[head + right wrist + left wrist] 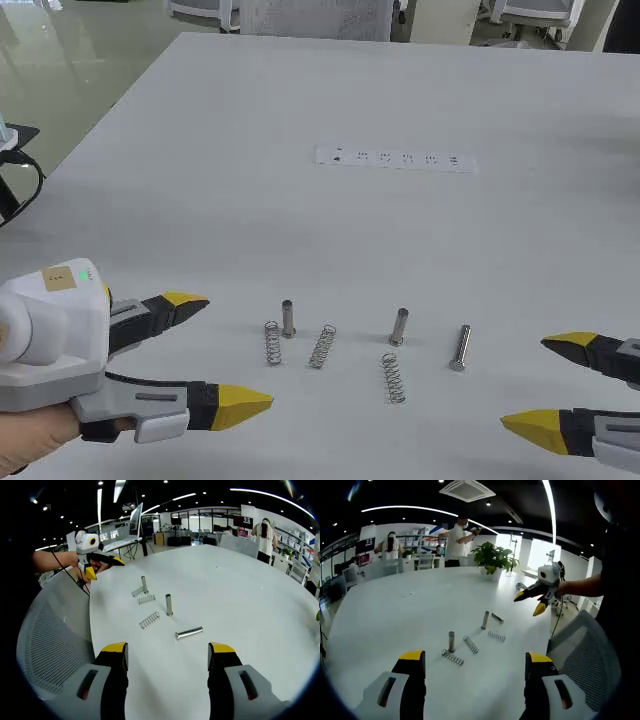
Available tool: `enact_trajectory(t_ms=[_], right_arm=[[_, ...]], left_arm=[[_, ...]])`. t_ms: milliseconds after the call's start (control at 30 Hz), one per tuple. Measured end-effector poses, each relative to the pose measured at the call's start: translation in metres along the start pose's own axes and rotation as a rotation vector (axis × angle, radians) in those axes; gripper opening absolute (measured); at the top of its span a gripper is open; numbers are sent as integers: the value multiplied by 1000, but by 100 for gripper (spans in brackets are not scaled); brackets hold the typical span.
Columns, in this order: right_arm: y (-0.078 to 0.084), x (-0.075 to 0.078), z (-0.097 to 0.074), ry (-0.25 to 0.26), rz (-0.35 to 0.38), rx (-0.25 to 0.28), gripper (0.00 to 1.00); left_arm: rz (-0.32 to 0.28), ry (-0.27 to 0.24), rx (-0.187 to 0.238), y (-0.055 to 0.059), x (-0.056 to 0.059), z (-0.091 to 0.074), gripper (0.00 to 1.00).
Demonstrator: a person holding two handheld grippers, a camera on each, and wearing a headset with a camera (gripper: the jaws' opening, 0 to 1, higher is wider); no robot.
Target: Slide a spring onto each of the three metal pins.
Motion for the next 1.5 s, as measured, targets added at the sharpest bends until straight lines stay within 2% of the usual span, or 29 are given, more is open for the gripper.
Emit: enact_trajectory(t_ms=[267, 467, 767, 1167, 1500], right_arm=[[1, -3, 1, -9, -5, -3, 63], [1, -4, 1, -12, 0, 4, 66], [1, -3, 0, -8, 2, 3, 66], [3, -1, -2, -2, 5, -1, 65], [3, -1, -2, -7, -3, -2, 64]], left_arm=[[-4, 9, 15, -3, 3, -1, 77], [-10, 13, 9, -1, 2, -3, 78], [-12, -2, 15, -3, -2, -3, 77], [-4, 6, 3, 0, 3, -2, 77], [-11, -6, 13, -2, -1, -4, 76]])
Point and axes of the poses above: the centre of the closed fingertips' face, and the gripper's own axes: z roughly forward along the fingers, x roughly to its right, y roughly out of its underside, the point moved 2 cm from there along -z, roughly backward along the fingers, and after that the axes turned 11 degrees about x, right-handed, at the moved point
